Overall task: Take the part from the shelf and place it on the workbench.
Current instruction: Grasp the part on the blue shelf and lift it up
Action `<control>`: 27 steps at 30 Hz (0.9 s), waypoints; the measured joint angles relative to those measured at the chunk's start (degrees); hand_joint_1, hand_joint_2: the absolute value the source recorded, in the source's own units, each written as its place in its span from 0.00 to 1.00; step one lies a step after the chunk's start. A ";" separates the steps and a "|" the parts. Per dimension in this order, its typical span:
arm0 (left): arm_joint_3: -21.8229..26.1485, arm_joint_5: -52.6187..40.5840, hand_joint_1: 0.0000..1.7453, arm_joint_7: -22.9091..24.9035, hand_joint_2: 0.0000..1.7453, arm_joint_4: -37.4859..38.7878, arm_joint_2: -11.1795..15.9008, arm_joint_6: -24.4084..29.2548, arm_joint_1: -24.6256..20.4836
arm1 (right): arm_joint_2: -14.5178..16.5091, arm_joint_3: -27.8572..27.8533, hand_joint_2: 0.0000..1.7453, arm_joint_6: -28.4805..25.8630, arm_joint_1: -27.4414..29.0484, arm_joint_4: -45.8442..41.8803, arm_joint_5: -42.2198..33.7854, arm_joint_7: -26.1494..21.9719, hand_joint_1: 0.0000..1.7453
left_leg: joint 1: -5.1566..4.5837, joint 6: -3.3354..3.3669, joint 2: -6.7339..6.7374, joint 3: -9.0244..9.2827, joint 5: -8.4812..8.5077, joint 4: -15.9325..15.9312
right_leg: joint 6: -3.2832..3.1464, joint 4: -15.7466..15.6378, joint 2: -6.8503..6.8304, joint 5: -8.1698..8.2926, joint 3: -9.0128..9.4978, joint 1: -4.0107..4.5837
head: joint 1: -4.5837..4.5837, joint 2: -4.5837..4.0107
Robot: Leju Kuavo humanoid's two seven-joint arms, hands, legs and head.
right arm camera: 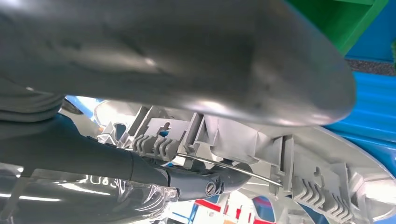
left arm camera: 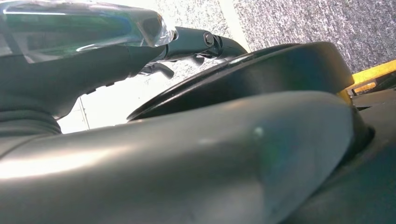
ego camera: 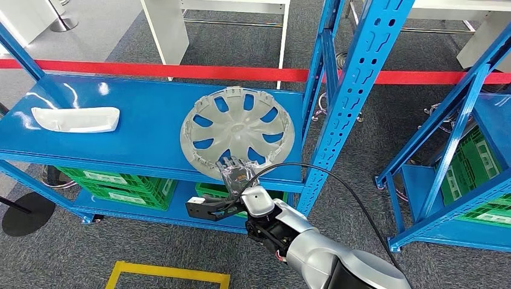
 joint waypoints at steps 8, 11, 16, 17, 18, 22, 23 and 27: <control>0.00 -0.25 0.00 -0.98 0.00 0.00 0.13 -0.17 0.15 | -0.96 -0.37 0.00 -0.81 0.15 0.16 -0.32 0.24 0.00 | 0.00 0.00 -0.01 0.15 0.00 0.00 | 0.00 0.00 0.00 0.00 0.18 0.00 | 0.01 0.00; 0.00 -0.25 0.00 -1.19 0.00 0.00 0.14 -0.17 0.20 | -1.16 -0.62 0.00 -1.81 0.35 0.25 -0.32 0.11 0.00 | -0.01 0.00 -0.01 0.19 0.00 0.00 | 0.00 -0.01 0.00 0.00 0.23 -0.01 | 0.01 0.00; 0.00 -0.31 0.00 -1.41 0.00 0.00 0.14 -0.13 0.24 | -1.18 -0.94 0.00 -3.13 0.52 0.36 0.48 0.07 0.00 | -0.01 0.00 -0.02 0.20 0.00 0.00 | 0.00 -0.01 -0.01 0.00 0.24 -0.01 | 0.01 0.00; 0.00 -0.34 0.00 -1.43 0.00 0.00 0.14 -0.13 0.24 | -1.18 -0.95 0.00 -3.28 0.52 0.37 0.79 0.07 0.00 | -0.01 0.00 -0.02 0.20 0.00 0.00 | 0.00 0.00 -0.01 0.00 0.23 -0.01 | 0.01 0.00; 0.00 -0.37 0.00 -1.45 0.00 0.00 0.14 -0.13 0.24 | -1.18 -0.96 0.00 -3.36 0.52 0.38 1.07 0.07 0.00 | -0.01 0.00 -0.02 0.20 0.00 0.00 | 0.00 0.00 -0.01 0.00 0.23 -0.01 | 0.01 0.00; 0.00 -0.46 0.00 -1.48 0.00 0.00 0.14 -0.13 0.24 | -1.18 -0.94 0.00 -3.44 0.51 0.40 1.93 0.07 0.00 | -0.01 0.00 -0.02 0.20 0.00 0.00 | 0.00 0.00 -0.01 0.00 0.23 -0.01 | 0.01 0.00; 0.00 -0.46 0.00 -1.48 0.00 0.00 0.14 -0.13 0.24 | -1.18 -0.93 0.00 -3.44 0.50 0.40 2.02 0.07 0.00 | -0.01 0.00 -0.02 0.20 0.00 0.00 | 0.00 0.00 -0.01 0.00 0.23 -0.01 | 0.01 0.00; 0.00 -0.46 0.00 -1.49 0.00 0.00 0.14 -0.13 0.24 | -1.18 -0.94 0.00 -3.63 0.50 0.42 2.16 0.15 0.00 | -0.01 0.00 -0.02 0.20 0.00 0.00 | 0.00 0.00 -0.01 0.00 0.23 -0.01 | 0.01 0.00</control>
